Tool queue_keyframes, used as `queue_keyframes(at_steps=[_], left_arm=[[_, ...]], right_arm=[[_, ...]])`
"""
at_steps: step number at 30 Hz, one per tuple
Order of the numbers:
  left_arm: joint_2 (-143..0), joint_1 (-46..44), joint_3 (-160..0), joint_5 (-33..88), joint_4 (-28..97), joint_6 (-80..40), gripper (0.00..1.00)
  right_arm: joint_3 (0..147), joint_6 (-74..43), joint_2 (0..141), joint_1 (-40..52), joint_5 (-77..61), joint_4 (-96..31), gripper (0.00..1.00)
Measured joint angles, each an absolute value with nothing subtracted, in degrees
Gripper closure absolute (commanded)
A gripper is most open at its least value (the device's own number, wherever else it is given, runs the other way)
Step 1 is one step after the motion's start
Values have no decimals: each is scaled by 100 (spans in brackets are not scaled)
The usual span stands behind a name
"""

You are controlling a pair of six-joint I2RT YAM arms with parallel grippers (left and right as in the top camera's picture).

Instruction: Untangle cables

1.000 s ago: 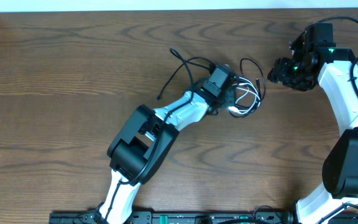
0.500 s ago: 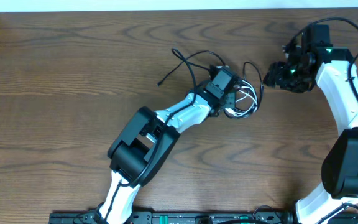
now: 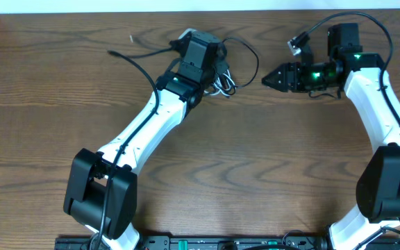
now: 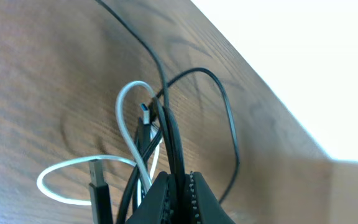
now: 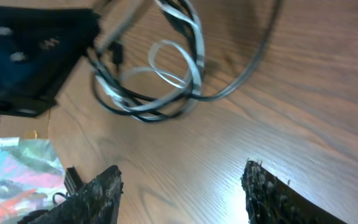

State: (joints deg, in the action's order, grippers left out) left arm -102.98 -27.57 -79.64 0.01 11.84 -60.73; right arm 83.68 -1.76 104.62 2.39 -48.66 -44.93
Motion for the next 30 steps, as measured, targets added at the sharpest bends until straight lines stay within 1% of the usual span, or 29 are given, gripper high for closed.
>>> queue_keyframes(at_steps=[4,6,10,13,18,26,29,30], left_arm=[[-10311,-2738,-7961,3,1223,-7334,93],[-10311,-2742,-7961,5,1212,-7736,93],[-10311,-2742,-7961,5,1286,-8125,92],[-10311,-2742,-7961,5,1487,-8256,93],[-10311,-2742,-7961,5,1761,-8368,93],[-10311,-2742,-7961,99,1789,-8403,92],[-10311,-2742,-7961,117,1789,-8403,93],[-10311,-2742,-7961,115,1793,-8403,93]], right_arm=[[8366,-220,10462,456,-4956,-4289,40],[8366,-141,10462,624,-4947,-4215,39],[8366,244,10462,926,-4674,-4163,39],[8366,626,10462,1186,-4239,-4095,40],[8366,1100,10462,1625,-3492,-3894,46],[8366,1562,10462,2075,-2978,-3651,50],[8366,1634,10462,2204,-2899,-3642,54],[8366,1653,10462,2237,-2867,-3636,57]])
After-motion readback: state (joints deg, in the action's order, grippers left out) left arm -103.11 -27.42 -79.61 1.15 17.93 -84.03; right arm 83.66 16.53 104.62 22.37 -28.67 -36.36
